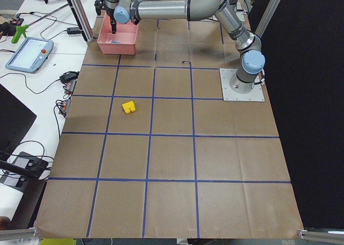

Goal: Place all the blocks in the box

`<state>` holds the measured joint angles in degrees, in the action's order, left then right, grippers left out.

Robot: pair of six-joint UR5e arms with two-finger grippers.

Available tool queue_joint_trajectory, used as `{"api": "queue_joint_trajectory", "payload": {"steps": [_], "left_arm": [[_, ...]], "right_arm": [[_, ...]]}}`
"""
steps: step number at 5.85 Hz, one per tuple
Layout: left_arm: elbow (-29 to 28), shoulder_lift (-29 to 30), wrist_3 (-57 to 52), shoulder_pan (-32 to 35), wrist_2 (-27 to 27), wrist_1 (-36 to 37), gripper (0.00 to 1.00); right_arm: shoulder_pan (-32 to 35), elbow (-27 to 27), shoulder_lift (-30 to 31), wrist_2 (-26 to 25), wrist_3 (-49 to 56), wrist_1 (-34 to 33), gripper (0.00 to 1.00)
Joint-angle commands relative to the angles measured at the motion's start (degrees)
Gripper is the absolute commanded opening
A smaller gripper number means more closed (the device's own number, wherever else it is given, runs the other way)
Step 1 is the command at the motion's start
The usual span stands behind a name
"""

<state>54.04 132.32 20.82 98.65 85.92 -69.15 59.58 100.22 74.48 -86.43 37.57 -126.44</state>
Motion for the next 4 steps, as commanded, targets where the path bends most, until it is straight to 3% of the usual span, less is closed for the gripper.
{"api": "queue_joint_trajectory", "payload": {"steps": [1, 2, 3, 4], "left_arm": [[1.6, -7.2, -9.9, -7.2, -0.3, -9.5, 0.99], [3.9, -11.2, -19.7, -12.6, -0.1, -12.7, 0.99], [7.0, -13.6, -27.1, -17.3, -0.2, -13.2, 0.99], [9.6, -13.6, -33.7, -22.0, -0.7, -13.0, 0.99]], "right_arm": [[10.2, -9.1, -3.3, 10.2, 0.1, -0.9, 0.04], [14.8, -12.8, -6.7, 19.6, 0.0, -3.1, 0.04], [19.6, -16.8, -11.7, 24.2, -0.1, -5.2, 0.05], [26.5, -22.0, -17.8, 25.7, -4.5, -5.5, 0.06]]}}
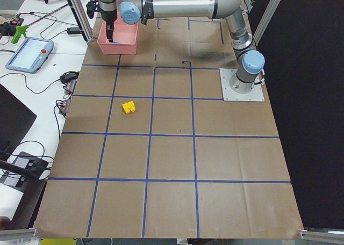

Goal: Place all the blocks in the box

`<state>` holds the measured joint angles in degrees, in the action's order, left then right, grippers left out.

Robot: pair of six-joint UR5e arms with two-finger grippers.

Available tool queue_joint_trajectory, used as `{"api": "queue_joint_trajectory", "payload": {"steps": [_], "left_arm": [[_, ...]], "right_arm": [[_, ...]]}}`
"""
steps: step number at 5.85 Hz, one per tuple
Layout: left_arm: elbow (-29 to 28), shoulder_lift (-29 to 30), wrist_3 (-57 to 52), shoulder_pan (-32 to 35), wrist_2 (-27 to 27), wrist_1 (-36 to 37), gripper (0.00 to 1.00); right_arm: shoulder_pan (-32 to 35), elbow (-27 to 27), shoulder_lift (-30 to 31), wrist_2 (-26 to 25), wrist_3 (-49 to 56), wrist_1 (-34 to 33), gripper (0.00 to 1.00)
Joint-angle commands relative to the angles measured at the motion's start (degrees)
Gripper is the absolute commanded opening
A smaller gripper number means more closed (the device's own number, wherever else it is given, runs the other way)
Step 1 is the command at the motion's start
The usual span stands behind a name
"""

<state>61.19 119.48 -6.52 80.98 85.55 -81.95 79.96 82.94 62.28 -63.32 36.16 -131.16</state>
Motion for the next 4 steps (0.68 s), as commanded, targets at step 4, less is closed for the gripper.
{"api": "queue_joint_trajectory", "payload": {"steps": [4], "left_arm": [[2.2, 5.5, -7.7, -15.0, 0.6, 0.8, 1.0]], "right_arm": [[15.1, -17.3, -17.5, 2.6, -11.8, -3.7, 0.3]]}}
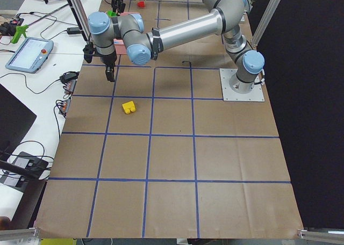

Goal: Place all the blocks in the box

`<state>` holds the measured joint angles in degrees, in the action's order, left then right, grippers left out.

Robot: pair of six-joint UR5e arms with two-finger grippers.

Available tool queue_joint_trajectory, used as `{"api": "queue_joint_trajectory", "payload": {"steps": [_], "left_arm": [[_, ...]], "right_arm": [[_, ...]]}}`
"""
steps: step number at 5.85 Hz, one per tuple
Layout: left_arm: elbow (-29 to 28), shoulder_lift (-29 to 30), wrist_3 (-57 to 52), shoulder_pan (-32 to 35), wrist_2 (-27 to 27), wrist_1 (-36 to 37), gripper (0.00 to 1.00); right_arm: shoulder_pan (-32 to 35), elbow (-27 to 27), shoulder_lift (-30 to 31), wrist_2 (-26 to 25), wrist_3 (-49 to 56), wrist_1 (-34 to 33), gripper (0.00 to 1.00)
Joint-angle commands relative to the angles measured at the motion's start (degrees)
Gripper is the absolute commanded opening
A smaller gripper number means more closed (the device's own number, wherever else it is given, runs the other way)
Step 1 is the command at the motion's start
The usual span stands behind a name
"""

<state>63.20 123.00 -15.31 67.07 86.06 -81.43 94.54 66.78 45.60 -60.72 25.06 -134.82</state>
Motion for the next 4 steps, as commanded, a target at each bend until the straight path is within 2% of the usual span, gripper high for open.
{"api": "queue_joint_trajectory", "payload": {"steps": [1, 3, 4], "left_arm": [[1.0, 3.8, 9.7, -1.2, 0.3, 0.2, 1.0], [6.5, 5.5, 13.6, -3.3, 0.1, 2.1, 1.0], [12.4, 5.5, 13.6, -4.4, 0.1, 10.7, 1.0]], "right_arm": [[0.6, -0.3, -0.1, -1.0, -0.5, 0.6, 0.99], [0.6, -0.3, 0.6, -1.2, -0.3, 0.6, 1.0], [0.6, -0.2, 1.4, -4.1, -0.4, 1.2, 1.0]]}}
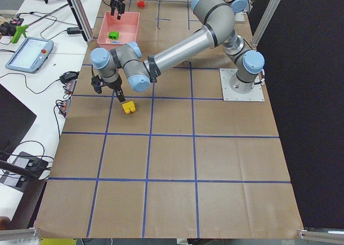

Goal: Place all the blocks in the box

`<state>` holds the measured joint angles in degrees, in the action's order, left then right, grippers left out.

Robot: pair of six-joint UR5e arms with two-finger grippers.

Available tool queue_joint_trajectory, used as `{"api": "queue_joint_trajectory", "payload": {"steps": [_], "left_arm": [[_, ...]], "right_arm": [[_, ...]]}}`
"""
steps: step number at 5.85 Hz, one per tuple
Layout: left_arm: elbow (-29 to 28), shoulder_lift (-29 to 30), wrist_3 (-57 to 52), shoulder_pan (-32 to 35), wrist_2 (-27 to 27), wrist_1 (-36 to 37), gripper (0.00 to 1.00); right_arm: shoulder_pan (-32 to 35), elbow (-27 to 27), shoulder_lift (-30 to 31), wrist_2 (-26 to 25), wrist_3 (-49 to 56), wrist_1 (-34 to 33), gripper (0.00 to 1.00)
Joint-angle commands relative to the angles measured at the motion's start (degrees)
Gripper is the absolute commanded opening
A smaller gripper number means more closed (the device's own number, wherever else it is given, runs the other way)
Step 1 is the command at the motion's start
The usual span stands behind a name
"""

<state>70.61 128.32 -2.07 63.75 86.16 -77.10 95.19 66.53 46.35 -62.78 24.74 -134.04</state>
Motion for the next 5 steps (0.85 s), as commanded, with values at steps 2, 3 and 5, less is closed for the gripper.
{"api": "queue_joint_trajectory", "payload": {"steps": [2, 3, 5], "left_arm": [[13.3, -0.1, 0.8, -1.2, 0.0, 18.5, 1.0], [13.8, -0.2, 1.7, -1.2, -0.1, 19.0, 0.99], [14.2, 0.1, 1.6, -1.3, 0.0, 19.9, 0.94]], "right_arm": [[-2.1, 0.4, 10.3, -12.4, -0.3, 16.6, 1.0], [-6.0, 0.3, 15.0, -17.2, -0.4, 22.2, 1.0], [-14.5, 2.5, 16.0, -28.3, -0.1, 22.6, 1.0]]}}
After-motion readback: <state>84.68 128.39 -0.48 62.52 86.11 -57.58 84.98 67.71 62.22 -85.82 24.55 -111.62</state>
